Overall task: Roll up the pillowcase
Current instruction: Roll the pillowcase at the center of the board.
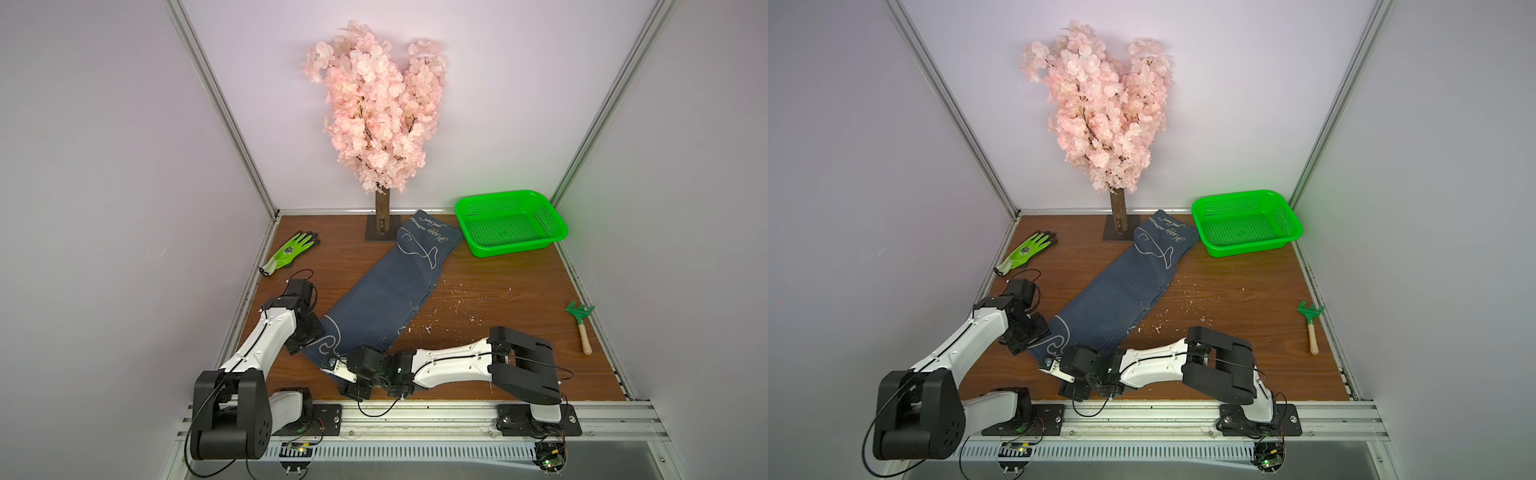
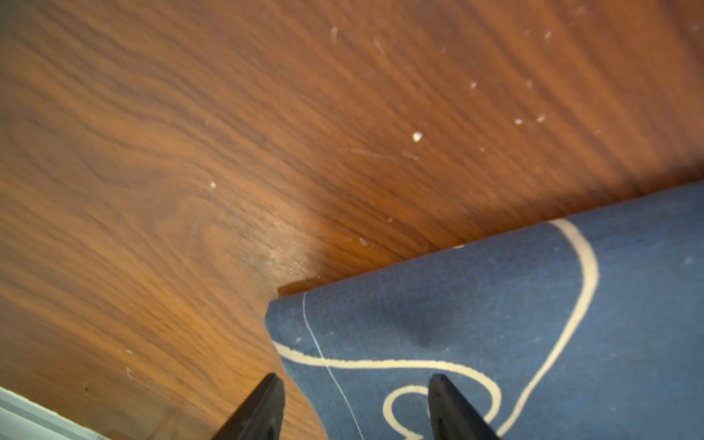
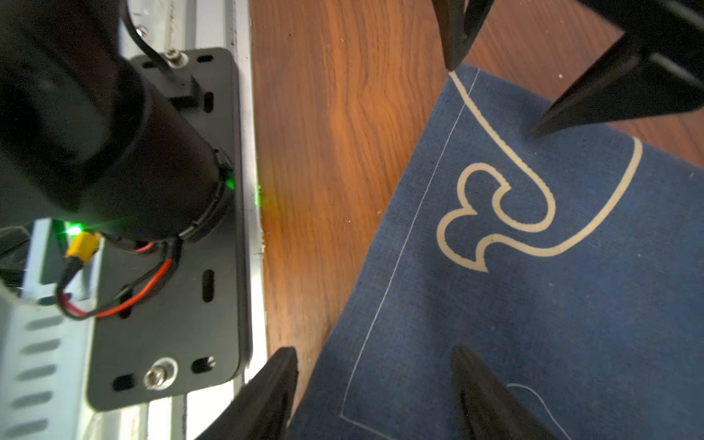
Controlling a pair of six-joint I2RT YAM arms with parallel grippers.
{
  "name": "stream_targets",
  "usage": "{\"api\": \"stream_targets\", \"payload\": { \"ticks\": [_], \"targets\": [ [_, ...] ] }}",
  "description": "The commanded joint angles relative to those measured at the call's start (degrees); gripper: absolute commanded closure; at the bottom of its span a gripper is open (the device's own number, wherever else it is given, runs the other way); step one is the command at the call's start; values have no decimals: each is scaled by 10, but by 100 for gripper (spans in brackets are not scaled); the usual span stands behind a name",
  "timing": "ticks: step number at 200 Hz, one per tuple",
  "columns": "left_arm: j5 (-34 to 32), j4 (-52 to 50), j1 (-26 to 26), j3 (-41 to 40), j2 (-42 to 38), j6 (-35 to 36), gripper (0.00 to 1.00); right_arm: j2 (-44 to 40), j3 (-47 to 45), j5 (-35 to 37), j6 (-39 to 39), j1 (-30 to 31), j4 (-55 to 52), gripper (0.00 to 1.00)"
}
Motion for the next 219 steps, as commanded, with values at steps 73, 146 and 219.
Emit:
{"api": "stream_targets", "payload": {
  "ticks": [73,146,219],
  "targets": [
    [-27,-6,-11,-28,24,-55,39,40,55,88,-29,32,-59,32],
    [-20,46,-18,-33,71,-55,52,76,85,174,-62,41,-105,40],
    [-26,57,-35,-31,89,-53,77,91,101,190,-56,46,-118,75]
  ]
}}
